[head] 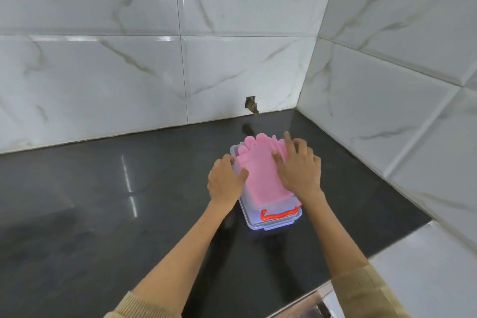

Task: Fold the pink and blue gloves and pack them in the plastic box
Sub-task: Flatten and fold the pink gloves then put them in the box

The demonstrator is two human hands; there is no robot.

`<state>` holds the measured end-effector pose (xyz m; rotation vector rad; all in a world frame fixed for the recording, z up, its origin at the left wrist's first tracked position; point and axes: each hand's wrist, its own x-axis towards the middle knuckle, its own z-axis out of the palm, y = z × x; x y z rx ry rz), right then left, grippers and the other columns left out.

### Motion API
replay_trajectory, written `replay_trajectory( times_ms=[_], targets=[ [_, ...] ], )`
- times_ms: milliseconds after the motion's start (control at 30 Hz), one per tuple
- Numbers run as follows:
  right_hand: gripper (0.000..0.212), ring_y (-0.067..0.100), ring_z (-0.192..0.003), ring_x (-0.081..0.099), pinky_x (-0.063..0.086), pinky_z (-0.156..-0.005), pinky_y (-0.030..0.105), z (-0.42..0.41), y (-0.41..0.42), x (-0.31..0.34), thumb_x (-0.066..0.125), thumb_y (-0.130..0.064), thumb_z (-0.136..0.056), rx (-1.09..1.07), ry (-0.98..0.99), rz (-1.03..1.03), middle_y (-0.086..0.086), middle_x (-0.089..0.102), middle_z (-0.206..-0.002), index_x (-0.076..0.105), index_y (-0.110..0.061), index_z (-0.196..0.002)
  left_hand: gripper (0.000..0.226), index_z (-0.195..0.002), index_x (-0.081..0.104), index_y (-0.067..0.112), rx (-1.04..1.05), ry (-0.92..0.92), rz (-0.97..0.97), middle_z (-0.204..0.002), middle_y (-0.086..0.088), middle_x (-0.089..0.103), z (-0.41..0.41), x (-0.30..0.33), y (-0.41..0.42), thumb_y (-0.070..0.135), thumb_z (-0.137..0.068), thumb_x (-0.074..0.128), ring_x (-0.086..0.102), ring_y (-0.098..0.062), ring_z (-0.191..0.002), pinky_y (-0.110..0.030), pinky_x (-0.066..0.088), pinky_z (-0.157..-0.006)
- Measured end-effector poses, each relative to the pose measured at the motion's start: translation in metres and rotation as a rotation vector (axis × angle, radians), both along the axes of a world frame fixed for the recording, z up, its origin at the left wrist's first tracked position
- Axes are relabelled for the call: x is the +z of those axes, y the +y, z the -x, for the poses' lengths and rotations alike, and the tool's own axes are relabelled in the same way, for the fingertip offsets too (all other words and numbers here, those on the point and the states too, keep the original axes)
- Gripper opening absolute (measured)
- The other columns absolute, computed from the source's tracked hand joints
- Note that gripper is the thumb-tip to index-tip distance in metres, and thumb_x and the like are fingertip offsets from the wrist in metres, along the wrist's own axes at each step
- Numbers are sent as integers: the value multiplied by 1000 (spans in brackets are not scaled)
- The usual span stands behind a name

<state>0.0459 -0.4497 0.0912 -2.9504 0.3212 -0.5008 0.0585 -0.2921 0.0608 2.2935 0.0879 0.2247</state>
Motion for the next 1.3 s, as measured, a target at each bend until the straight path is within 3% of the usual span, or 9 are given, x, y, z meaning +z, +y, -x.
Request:
replay_trajectory(
  times_ms=[167,367,533,733,867,967,1067,1200,1300],
  targets=[
    [52,29,-141,27,27,-113,47,-4,18,-21,34,-28,-99,75,91,50,7,22,-156,15,-22,-147,38,-115,52,14,-32,12,67,-109,-6,61,-2,-3,2,37,-87,63,61,-20,-93,-29,51,-79],
    [60,31,-126,47,43,-103,36,-5,15,-17,47,-34,-96,-159,83,-130,18,44,-141,26,-1,-142,35,-114,52,13,-30,52,114,-111,-5,63,-2,-7,4,37,-90,59,59,-15,-88,-24,48,-76],
    [28,22,-101,59,49,-90,30,-3,19,-9,52,-27,-95,-152,-29,-108,12,60,-113,56,-6,-113,30,-112,52,13,-23,17,125,-111,-5,60,0,-9,4,34,-91,57,58,-16,-90,-26,49,-76],
    [23,26,-89,62,50,-74,31,4,22,0,40,-19,-99,36,-1,-92,15,55,-113,45,-4,-116,26,-110,57,13,-31,-48,63,-109,-5,59,10,1,5,31,-92,56,60,-21,-97,-31,52,-84],
    [23,34,-72,58,39,-61,37,9,18,27,31,-26,-101,178,-5,-113,16,61,-99,40,-5,-103,32,-80,58,13,-124,171,151,-73,1,58,19,23,11,44,-88,57,61,-20,-69,-23,48,-56],
    [22,33,-79,54,37,-67,37,9,10,66,32,-27,-100,267,-15,-206,12,57,-92,40,-7,-103,60,-86,62,7,-279,632,385,-71,-4,62,25,47,19,65,-77,60,59,-16,-53,-22,51,-48],
    [19,20,-71,44,36,-66,36,4,1,107,36,-23,-99,404,-41,-482,3,48,-78,41,-7,-92,94,-115,58,0,-425,869,640,-96,-11,72,21,57,29,75,-58,66,70,-19,-76,-28,56,-67],
    [35,24,-90,59,48,-85,40,-10,-13,124,37,-26,-100,421,52,-837,19,64,-108,53,3,-112,111,-127,51,13,-559,759,1223,-121,-13,63,15,59,23,51,-30,92,61,-30,-111,-42,48,-97],
    [32,18,-90,60,50,-85,37,-19,-15,98,35,-23,-101,388,196,-879,9,65,-107,57,-2,-112,67,-126,54,14,-431,595,1494,-114,-9,67,1,53,12,28,-67,84,64,-27,-104,-44,56,-87]
  ],
)
